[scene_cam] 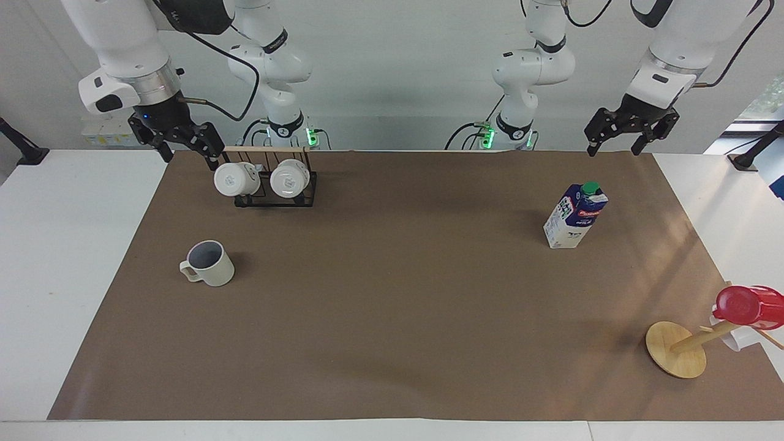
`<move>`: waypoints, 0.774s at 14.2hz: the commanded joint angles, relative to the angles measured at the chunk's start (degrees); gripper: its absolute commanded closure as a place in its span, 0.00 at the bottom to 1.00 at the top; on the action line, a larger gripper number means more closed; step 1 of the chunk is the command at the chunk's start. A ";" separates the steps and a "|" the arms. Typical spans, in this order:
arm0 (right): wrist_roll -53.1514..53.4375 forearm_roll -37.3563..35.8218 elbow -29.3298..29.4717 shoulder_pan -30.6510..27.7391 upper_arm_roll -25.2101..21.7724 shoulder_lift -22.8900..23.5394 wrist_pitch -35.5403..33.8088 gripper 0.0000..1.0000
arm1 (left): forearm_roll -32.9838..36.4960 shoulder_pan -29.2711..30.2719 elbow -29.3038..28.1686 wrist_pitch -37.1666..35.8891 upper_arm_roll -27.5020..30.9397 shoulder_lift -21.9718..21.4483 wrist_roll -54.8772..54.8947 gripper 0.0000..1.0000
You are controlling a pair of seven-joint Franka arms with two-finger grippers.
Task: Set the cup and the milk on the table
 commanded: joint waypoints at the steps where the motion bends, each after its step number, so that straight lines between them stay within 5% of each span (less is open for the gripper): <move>1: -1.79 1.05 -0.82 -0.74 -0.04 -0.79 -0.31 0.00 | -0.08 0.39 0.99 -1.31 -0.18 -0.07 -0.35 0.00; 11: -1.18 0.87 -0.38 0.23 0.75 -0.44 1.01 0.00 | -0.08 0.39 0.99 -1.31 -0.18 -0.07 -0.35 0.00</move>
